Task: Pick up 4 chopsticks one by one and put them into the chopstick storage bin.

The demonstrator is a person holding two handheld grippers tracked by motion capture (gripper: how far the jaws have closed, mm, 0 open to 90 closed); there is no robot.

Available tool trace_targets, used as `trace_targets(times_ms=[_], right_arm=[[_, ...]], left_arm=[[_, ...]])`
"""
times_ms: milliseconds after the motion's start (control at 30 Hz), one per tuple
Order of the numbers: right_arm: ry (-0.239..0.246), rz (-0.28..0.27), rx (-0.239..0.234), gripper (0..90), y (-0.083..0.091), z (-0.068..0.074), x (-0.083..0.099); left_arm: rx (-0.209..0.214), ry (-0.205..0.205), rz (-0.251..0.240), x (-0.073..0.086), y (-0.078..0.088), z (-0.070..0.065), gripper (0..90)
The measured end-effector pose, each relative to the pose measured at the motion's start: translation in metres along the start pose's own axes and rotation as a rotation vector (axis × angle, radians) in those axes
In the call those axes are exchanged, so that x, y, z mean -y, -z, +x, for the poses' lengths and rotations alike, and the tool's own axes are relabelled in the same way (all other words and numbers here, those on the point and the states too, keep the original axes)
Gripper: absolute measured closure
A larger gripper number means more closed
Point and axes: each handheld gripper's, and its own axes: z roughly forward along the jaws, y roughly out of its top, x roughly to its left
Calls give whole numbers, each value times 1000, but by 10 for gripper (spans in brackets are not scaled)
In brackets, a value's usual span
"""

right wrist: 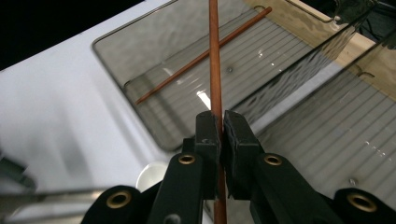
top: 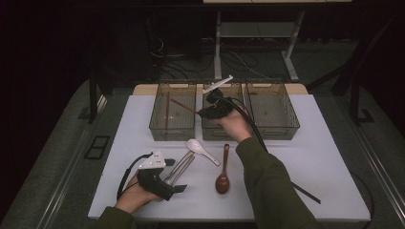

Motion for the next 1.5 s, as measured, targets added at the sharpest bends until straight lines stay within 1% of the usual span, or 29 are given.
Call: trace_targets(times_ms=[67, 133, 167, 200, 233, 333, 467, 567, 600, 633, 700, 733, 767, 800, 833, 900, 967, 1100, 1200, 1300, 1367, 1433, 1500], right_arm=[[-6, 11, 11, 851, -9, 1, -7], [-18, 8, 26, 851, -17, 1, -12], [-25, 11, 27, 851, -22, 1, -15], [-31, 17, 27, 851, -27, 1, -17], [-33, 21, 30, 851, -32, 1, -20], [-41, 51, 44, 851, -45, 3, -28], [-51, 69, 69, 850, -61, 5, -38], [-71, 81, 81, 849, -73, 5, -45], [-76, 95, 91, 849, -77, 4, -47], [-80, 97, 100, 848, -81, 4, -50], [-94, 96, 94, 845, -88, 4, -54], [-101, 94, 102, 841, -91, 4, -55], [-111, 96, 99, 834, -94, 4, -57], [-112, 88, 99, 781, -97, 4, -57], [-115, 80, 112, 757, -98, 5, -58], [-124, 66, 105, 737, -98, 5, -59], [-121, 70, 98, 705, -97, 5, -58], [-119, 70, 60, 625, -91, 4, -57], [-100, 46, 52, 543, -82, 4, -56], [-85, 21, 52, 493, -72, 2, -53], [-80, 2, 55, 486, -64, 1, -51], [-78, -16, 37, 481, -55, 0, -47], [-66, -16, 31, 454, -50, 1, -43]], left_arm=[[3, 2, 0, 0, 0, 0, 0], [3, 6, 2, 0, -1, -1, 0], [4, 5, 2, 0, -2, -1, 0], [8, 13, -2, 0, -2, -1, 0], [8, 8, 1, 0, -2, 0, 0], [8, 10, -7, 0, -1, 0, 0], [12, 10, -6, -1, 0, 0, 0], [11, 12, -16, -1, -1, 0, 0], [13, 11, -19, -1, -1, 0, 0], [14, 13, -16, -1, 0, 0, 0], [16, 18, -24, -1, 0, 1, 0], [17, 17, -21, -1, 0, 1, 0], [17, 16, -22, -1, 0, 1, 0], [19, 12, -22, -1, 1, 2, 0], [19, 13, -22, -1, 1, 2, 0], [19, 13, -30, -1, 2, 2, 0], [21, 17, -32, -1, 2, 2, 0], [17, 16, -33, -1, 2, 2, 0], [15, 11, -30, -2, 2, 3, 0], [14, 13, -27, -1, 2, 3, 0], [14, 13, -27, -2, 2, 3, 0], [15, 12, -30, -2, 2, 3, 0], [13, 13, -30, -2, 1, 3, 0]])
